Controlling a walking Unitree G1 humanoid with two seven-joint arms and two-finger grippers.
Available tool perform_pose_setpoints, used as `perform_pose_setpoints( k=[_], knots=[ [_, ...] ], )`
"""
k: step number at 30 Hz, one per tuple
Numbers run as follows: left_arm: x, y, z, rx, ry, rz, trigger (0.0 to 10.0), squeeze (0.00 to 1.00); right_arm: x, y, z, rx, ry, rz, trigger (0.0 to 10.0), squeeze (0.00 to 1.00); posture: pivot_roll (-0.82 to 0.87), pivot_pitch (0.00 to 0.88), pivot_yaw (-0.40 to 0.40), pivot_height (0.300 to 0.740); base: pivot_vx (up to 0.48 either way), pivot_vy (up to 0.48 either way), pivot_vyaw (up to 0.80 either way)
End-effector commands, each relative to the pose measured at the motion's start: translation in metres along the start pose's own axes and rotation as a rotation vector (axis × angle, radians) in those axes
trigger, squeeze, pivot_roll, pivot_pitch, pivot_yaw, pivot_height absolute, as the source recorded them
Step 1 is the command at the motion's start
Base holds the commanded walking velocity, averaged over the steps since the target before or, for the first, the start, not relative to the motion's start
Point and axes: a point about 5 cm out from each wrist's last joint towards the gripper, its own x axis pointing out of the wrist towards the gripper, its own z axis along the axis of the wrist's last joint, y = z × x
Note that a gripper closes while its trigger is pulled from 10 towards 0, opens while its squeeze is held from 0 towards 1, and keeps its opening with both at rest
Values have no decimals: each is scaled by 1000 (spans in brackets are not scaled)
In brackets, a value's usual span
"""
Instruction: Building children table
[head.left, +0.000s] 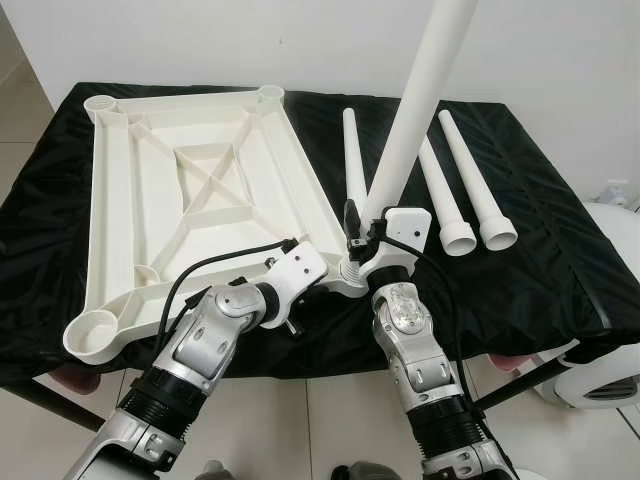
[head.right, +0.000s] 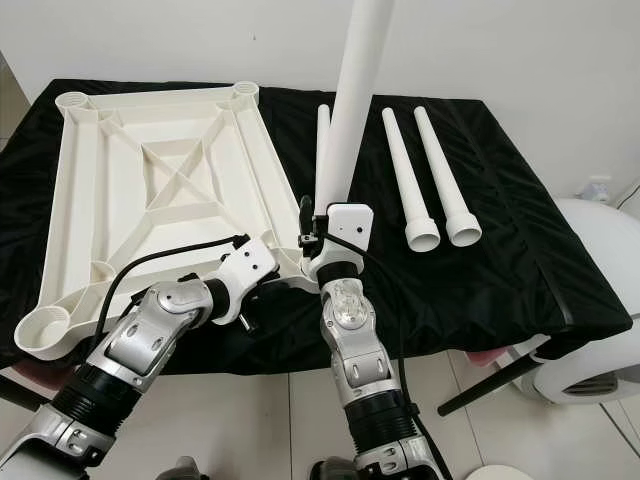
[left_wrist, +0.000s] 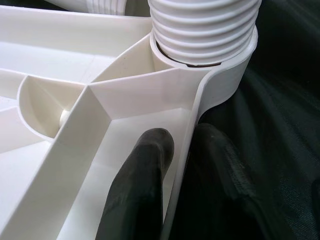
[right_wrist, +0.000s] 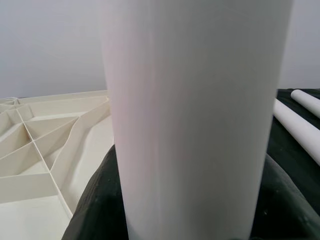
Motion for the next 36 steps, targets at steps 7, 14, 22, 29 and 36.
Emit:
perform_pose_setpoints(
  k=[7,14,22,29,36],
  knots=[
    [-2,-9,-5,-29,7,-50,10000,0,-17,-34,-45,1,202,-130,10000,0,-3,53,-48,740,0,0,0],
    [-2,-9,-4,-31,6,-47,10000,0,-18,-48,-49,59,203,-146,10000,0,-5,59,-45,740,0,0,0],
    [-2,-9,-3,-34,5,-48,10000,0,-18,-56,-50,6,202,-141,10000,0,-11,62,-46,740,0,0,0],
    [-1,-10,-2,-37,1,-48,10000,0,-20,-47,-56,98,225,-55,10000,0,-12,63,-49,740,0,0,0],
    [-1,-10,-2,-38,-1,-47,10000,0,-19,-43,-57,161,233,-9,10000,0,-13,64,-49,740,0,0,0]
  ],
)
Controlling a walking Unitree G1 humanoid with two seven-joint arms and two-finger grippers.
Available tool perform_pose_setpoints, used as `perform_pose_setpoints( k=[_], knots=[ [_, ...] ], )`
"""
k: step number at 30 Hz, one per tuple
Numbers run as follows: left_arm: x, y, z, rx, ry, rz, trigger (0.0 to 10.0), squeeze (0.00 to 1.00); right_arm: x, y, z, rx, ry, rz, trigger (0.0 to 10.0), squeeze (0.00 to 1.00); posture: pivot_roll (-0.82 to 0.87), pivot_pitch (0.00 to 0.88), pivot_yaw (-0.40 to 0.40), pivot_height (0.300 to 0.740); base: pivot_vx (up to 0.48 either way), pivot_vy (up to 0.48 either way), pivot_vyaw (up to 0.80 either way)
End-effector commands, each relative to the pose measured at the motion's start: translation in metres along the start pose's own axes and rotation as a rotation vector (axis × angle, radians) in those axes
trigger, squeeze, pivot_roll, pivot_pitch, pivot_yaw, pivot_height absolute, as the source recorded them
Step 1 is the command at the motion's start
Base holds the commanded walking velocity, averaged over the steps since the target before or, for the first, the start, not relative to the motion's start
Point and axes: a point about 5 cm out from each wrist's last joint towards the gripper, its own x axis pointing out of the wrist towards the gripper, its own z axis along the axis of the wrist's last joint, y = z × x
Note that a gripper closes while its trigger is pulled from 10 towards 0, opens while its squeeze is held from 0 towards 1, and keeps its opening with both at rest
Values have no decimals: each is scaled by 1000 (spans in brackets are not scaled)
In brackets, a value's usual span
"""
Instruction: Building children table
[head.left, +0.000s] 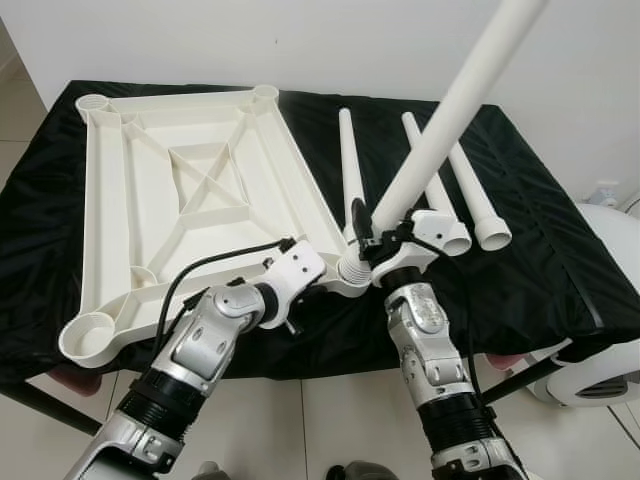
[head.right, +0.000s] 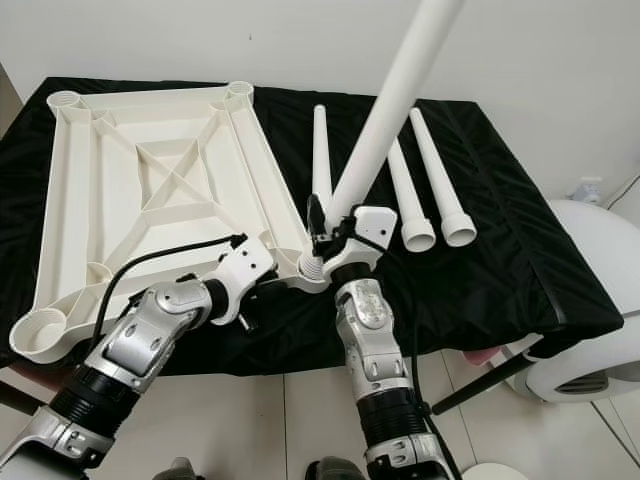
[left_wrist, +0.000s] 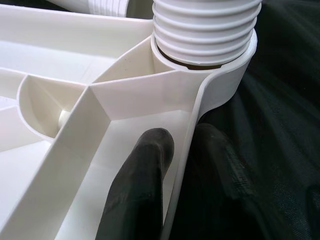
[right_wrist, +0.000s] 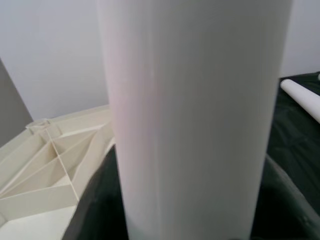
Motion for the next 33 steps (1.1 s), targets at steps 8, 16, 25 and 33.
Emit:
perform_pose_setpoints(
  k=[8,16,25,33],
  knots=[
    [1,-11,-3,-16,-1,-59,10000,0,-25,-32,-46,-4,258,-111,10000,0,-12,63,-51,740,0,0,0],
    [1,-12,-3,-18,0,-59,10000,0,-23,-37,-44,-132,253,-112,10000,0,-13,61,-54,740,0,0,0],
    [0,-11,-3,-18,-2,-58,10000,0,-20,-30,-43,-194,241,-60,10000,0,-10,59,-56,740,0,0,0],
    [-1,-11,-4,-23,0,-54,10000,0,-25,-27,-51,-219,275,-22,10000,0,-7,59,-58,740,0,0,0]
  ],
)
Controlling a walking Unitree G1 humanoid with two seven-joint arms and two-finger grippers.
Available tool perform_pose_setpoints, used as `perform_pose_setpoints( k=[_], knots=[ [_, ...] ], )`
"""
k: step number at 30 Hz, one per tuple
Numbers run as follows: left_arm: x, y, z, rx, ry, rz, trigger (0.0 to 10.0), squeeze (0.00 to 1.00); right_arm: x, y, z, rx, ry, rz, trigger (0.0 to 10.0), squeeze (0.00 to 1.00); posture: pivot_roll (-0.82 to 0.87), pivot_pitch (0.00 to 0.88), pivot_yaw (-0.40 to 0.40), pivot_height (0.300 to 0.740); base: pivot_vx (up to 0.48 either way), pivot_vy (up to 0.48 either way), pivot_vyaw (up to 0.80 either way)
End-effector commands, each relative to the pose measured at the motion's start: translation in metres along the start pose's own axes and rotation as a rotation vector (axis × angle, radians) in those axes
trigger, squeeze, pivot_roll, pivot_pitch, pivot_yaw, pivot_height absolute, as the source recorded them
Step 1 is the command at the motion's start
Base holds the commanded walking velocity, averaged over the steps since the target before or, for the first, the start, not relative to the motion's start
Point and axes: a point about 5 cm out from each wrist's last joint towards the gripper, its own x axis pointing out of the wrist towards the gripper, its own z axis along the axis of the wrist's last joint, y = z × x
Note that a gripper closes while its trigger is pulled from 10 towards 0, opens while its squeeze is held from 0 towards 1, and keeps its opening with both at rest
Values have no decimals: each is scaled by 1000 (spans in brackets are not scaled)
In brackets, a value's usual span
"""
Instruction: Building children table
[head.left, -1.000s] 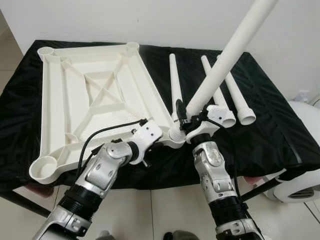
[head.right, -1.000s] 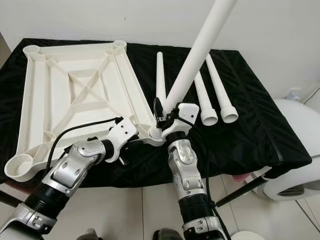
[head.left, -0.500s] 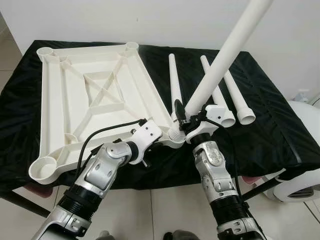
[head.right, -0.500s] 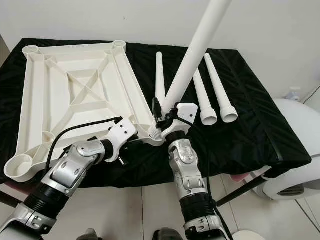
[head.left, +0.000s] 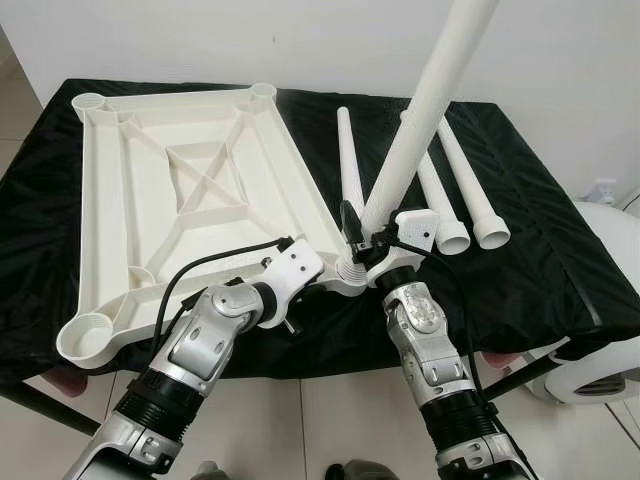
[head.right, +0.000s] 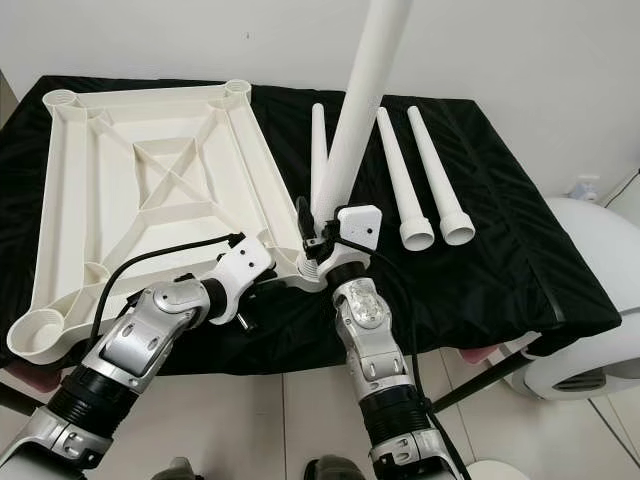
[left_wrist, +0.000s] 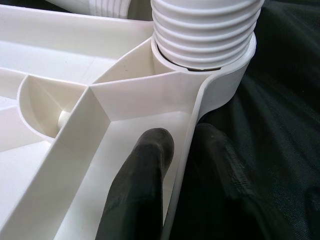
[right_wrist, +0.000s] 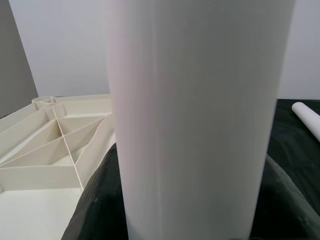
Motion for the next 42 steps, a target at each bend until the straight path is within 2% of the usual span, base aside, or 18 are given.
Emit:
perform_pose_setpoints(
  k=[1,11,13,15,22,29,32,38,42],
  knots=[
    [0,-11,-3,-15,3,-56,10000,0,-30,-26,-56,-52,299,-91,10000,0,-7,61,-58,740,0,0,0],
    [0,-12,-3,-17,3,-58,10000,0,-38,-33,-64,-49,335,-78,10000,0,-9,68,-56,740,0,0,0],
    [-1,-12,-3,-16,4,-59,10000,0,-41,-37,-66,-39,339,-64,10000,0,-9,71,-53,740,0,0,0],
    [-1,-12,-3,-16,4,-59,10000,0,-41,-41,-66,13,341,-42,10000,0,-9,71,-52,740,0,0,0],
    [-2,-12,-3,-14,5,-61,10000,0,-41,-48,-61,35,298,-19,10000,0,-6,71,-50,740,0,0,0],
    [-3,-11,-4,-15,7,-58,10000,0,-45,-47,-61,58,272,34,10000,0,-1,72,-50,740,0,0,0],
    [-4,-11,-3,-15,7,-57,10000,0,-46,-47,-61,96,262,80,10000,0,0,71,-51,740,0,0,0],
    [-3,-11,-2,-16,5,-57,10000,0,-47,-49,-62,116,261,98,10000,0,1,70,-52,740,0,0,0],
    [-4,-12,-3,-16,5,-58,10000,0,-48,-54,-66,87,279,104,10000,0,2,66,-51,740,0,0,0]
  ],
)
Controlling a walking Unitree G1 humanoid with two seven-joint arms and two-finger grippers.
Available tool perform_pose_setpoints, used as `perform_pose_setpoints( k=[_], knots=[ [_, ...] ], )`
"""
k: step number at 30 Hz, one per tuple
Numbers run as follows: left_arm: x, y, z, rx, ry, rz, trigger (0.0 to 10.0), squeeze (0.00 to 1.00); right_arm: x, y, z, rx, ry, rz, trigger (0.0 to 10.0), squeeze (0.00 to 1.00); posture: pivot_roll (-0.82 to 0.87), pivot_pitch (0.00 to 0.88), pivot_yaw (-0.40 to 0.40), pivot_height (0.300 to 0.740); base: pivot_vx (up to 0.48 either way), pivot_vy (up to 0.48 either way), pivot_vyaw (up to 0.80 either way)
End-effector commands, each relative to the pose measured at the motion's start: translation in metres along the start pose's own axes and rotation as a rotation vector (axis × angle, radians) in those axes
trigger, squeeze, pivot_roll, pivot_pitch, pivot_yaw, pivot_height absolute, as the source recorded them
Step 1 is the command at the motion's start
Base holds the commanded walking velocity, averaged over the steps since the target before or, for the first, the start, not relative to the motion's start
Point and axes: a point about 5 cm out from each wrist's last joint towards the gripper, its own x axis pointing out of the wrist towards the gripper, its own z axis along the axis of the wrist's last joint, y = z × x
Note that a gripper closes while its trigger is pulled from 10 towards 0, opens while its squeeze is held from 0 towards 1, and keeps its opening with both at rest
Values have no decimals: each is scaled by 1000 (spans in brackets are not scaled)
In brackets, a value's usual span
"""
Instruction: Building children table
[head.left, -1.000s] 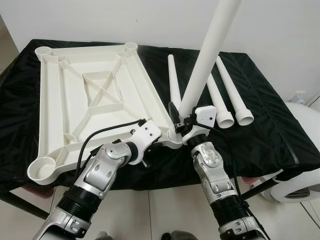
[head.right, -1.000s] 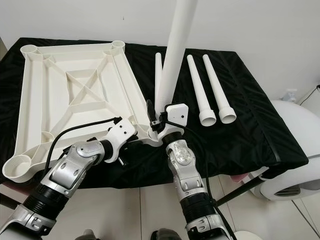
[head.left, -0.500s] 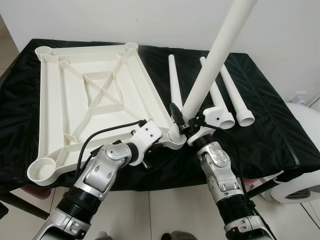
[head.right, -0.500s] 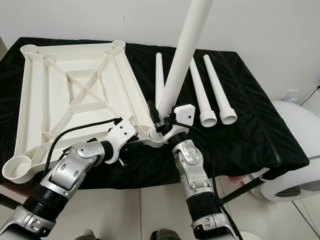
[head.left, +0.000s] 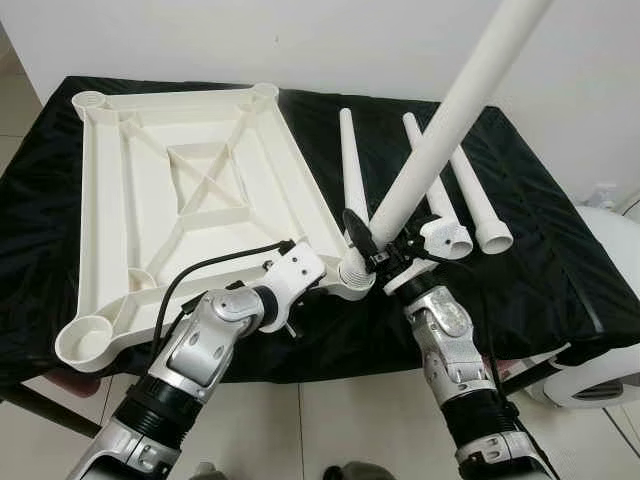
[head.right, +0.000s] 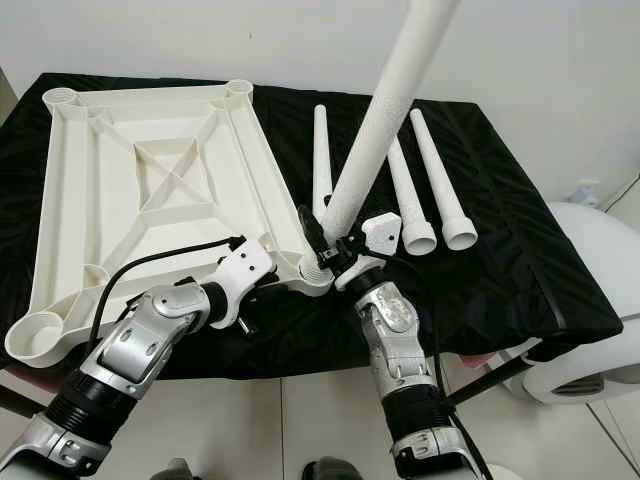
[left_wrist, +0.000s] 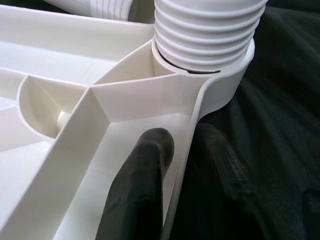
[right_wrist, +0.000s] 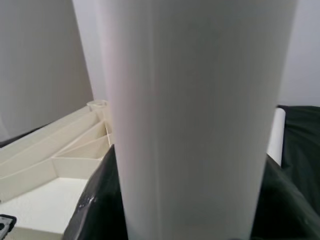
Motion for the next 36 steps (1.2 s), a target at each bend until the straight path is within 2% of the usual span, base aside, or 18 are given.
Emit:
perform_pose_setpoints(
  k=[1,10,19,26,36],
  knots=[
    [-1,-8,-4,-12,11,-51,10000,0,-48,-27,-56,31,332,-136,10000,0,2,66,-51,740,0,0,0],
    [-1,-9,-4,-11,11,-56,10000,0,-52,-33,-58,3,351,-122,10000,0,4,60,-53,740,0,0,0],
    [0,-10,-3,-8,9,-60,10000,0,-44,-38,-63,-11,424,-138,10000,0,6,48,-54,740,0,0,0],
    [0,-11,-3,-6,9,-62,10000,0,-43,-39,-68,18,456,-145,10000,0,9,44,-54,740,0,0,0],
    [-1,-12,-4,-8,10,-64,10000,0,-44,-40,-69,-22,454,-158,10000,0,9,45,-57,740,0,0,0]
  ],
)
